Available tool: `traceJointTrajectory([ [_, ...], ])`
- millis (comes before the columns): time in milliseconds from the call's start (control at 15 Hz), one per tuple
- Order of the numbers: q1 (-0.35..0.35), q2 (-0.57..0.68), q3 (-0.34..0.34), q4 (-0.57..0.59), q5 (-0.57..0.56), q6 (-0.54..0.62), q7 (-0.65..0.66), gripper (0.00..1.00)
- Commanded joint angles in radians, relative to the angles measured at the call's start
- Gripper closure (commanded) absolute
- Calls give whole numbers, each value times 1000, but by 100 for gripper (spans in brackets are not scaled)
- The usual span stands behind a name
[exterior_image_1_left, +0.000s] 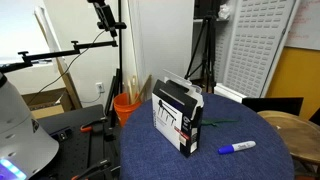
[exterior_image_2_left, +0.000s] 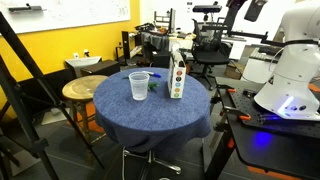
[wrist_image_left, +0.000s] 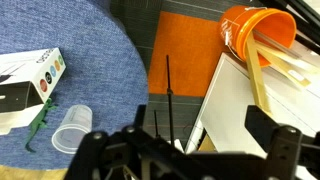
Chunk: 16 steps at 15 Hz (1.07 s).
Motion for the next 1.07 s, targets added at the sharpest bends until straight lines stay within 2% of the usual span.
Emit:
traceJointTrajectory([
  [0, 2, 0, -3, 2, -3, -3, 2, 0],
  [333, -5, 0, 0, 1, -9, 7, 5, 0],
  [600, -36, -18, -31, 4, -29, 50, -12, 0],
  [733, -65, -29, -52, 17, -61, 50, -21, 0],
  [1000, -135, -32, -144, 68, -141, 17, -87, 0],
])
